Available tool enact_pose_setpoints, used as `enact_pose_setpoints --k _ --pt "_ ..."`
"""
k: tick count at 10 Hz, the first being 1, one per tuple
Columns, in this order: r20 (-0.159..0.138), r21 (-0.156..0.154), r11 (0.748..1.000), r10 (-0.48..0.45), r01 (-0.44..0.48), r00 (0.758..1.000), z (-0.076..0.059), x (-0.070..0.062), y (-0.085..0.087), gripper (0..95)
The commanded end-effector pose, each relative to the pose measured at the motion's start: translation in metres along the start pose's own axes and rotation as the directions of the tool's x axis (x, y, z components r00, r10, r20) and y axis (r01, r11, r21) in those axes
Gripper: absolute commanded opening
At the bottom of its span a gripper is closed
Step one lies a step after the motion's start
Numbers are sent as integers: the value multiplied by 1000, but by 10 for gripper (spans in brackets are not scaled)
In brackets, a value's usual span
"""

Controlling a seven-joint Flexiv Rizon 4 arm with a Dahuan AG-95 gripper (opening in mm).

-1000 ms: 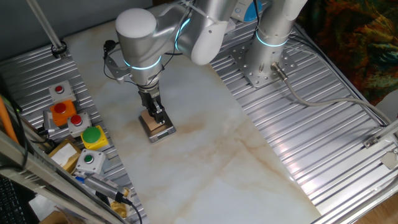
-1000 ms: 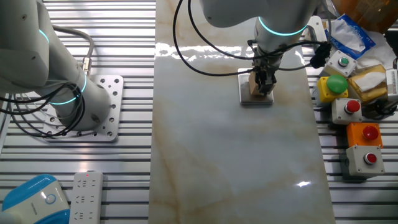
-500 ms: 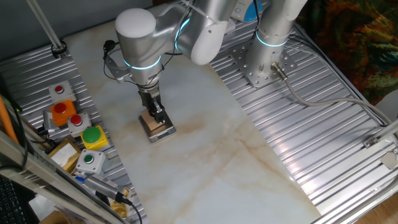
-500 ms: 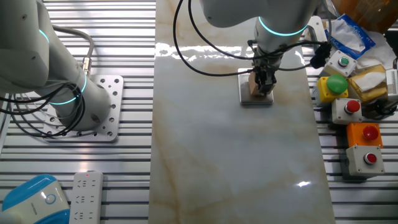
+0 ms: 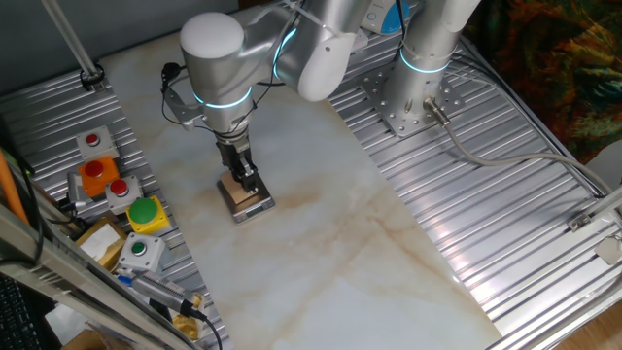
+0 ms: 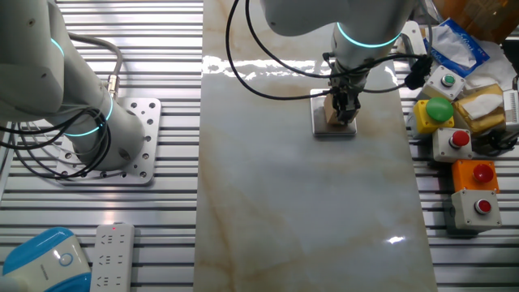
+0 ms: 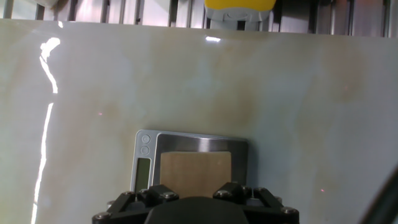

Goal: Place the block on the scale

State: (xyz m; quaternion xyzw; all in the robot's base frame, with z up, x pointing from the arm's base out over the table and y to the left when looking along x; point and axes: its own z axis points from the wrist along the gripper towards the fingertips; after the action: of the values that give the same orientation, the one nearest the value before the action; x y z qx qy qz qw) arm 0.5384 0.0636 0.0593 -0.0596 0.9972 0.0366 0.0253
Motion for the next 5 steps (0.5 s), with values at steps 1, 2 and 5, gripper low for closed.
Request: enact_pose_setpoints --k 1,2,5 --pt "0 -1 1000 -3 3 1000 0 0 0 570" --pt "0 -1 1000 -4 4 1000 0 0 0 570" --pt "1 -3 1000 -5 5 1000 0 0 0 570"
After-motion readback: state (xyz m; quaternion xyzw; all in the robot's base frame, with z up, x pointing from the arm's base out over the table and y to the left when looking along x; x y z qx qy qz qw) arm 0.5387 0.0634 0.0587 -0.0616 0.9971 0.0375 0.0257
